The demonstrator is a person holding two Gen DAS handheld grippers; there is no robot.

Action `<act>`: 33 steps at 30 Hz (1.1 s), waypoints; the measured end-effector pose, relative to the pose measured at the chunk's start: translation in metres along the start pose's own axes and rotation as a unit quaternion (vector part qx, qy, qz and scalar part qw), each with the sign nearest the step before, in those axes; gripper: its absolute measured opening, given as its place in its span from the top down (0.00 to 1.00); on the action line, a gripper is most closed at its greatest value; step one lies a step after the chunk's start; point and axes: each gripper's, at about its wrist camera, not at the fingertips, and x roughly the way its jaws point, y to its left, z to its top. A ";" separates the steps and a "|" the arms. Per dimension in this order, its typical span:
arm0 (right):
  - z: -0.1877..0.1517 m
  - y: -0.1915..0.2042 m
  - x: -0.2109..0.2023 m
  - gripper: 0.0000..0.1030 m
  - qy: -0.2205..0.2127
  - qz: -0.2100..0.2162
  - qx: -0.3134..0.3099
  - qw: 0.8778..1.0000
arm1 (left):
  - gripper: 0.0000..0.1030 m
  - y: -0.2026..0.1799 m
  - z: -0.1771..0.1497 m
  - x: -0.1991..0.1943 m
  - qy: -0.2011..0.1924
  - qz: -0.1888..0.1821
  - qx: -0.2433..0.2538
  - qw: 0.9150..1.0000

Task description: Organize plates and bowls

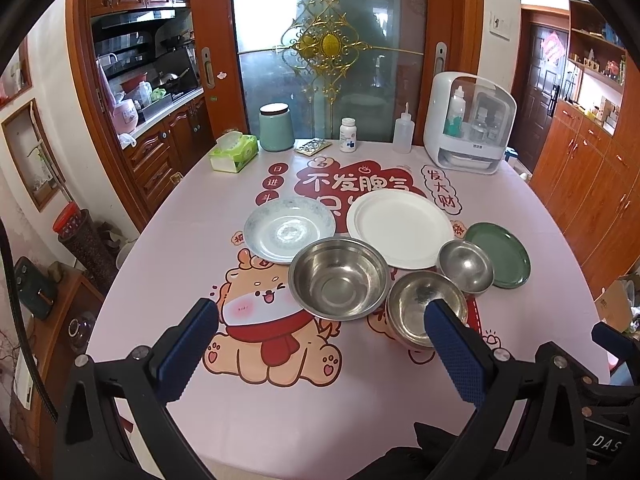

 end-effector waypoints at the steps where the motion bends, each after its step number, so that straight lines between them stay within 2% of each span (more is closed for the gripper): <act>1: -0.001 0.000 0.000 0.00 0.000 -0.001 0.000 1.000 | 0.01 0.001 -0.001 0.000 0.001 0.000 0.000 1.000; 23: -0.011 0.001 -0.001 0.00 -0.001 -0.011 -0.007 1.000 | 0.01 0.007 -0.007 0.003 0.006 -0.008 -0.001 1.000; 33: -0.017 0.012 -0.003 0.00 0.002 -0.036 -0.006 0.999 | 0.01 0.023 -0.012 0.009 0.031 -0.024 -0.005 0.999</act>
